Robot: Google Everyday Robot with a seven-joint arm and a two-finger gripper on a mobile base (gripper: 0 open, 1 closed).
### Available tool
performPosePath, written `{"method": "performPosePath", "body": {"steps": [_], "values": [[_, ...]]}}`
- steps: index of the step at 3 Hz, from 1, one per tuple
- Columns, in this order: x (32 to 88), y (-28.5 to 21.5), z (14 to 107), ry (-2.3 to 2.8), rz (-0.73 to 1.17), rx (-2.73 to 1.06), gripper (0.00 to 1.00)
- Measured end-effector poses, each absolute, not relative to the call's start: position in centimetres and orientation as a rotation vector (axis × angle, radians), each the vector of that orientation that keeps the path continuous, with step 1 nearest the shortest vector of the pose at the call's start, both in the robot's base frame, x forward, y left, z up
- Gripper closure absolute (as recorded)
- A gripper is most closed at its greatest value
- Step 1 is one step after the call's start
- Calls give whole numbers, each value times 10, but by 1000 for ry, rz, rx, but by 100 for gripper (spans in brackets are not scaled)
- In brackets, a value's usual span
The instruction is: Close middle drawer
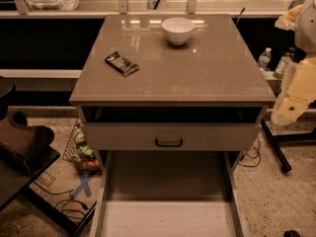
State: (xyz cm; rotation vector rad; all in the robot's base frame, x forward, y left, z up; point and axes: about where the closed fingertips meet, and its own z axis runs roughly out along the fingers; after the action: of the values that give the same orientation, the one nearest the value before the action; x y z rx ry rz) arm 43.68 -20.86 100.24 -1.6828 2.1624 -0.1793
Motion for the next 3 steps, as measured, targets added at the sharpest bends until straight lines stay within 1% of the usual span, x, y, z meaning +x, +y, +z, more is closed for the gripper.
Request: {"method": "performPosePath", "body": {"steps": [2, 3], "values": [[438, -210, 987, 2177, -176, -1655, 0], [425, -217, 952, 2162, -147, -1619, 0]]}}
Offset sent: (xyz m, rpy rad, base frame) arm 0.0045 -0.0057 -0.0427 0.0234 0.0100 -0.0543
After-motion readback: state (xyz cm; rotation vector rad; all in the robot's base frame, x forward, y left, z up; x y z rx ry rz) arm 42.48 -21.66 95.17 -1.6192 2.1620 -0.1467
